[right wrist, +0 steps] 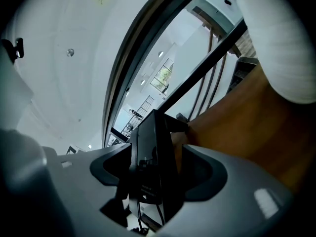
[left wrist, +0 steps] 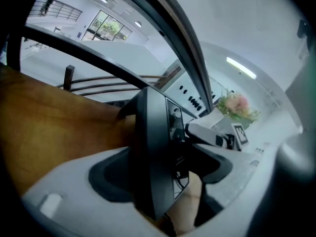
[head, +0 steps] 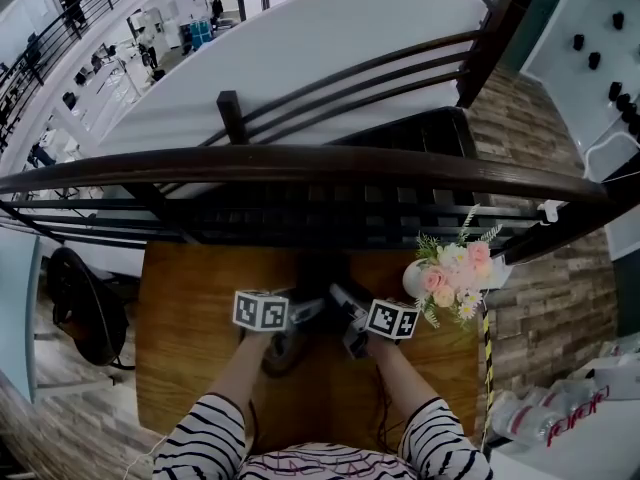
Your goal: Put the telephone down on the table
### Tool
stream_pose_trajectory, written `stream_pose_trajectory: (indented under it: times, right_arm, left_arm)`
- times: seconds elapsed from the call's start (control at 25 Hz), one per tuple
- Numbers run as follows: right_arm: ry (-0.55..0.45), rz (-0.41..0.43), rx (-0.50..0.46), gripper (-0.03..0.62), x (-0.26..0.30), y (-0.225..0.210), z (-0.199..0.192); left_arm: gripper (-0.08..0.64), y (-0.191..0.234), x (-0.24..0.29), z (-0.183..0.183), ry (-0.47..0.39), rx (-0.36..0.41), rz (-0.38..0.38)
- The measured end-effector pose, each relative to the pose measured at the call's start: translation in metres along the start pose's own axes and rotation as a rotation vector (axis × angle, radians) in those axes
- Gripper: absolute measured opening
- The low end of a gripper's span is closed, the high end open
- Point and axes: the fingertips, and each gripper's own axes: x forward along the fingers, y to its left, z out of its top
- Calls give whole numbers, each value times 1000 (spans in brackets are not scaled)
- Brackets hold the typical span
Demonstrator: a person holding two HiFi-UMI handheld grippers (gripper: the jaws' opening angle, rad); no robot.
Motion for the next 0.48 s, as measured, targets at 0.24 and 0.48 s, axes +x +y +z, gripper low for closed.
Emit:
stream_pose_trajectory:
  times: [0.24,0.48]
  right_arm:
    - [-3,-9,-8,318,-16,8,-8]
    - [-31,-18,-9,306,-37,27,-20]
  left_arm:
    - [367,-5,-12,-5,-28,-4,13]
    - [365,-14,-37,-6,-110,32,81]
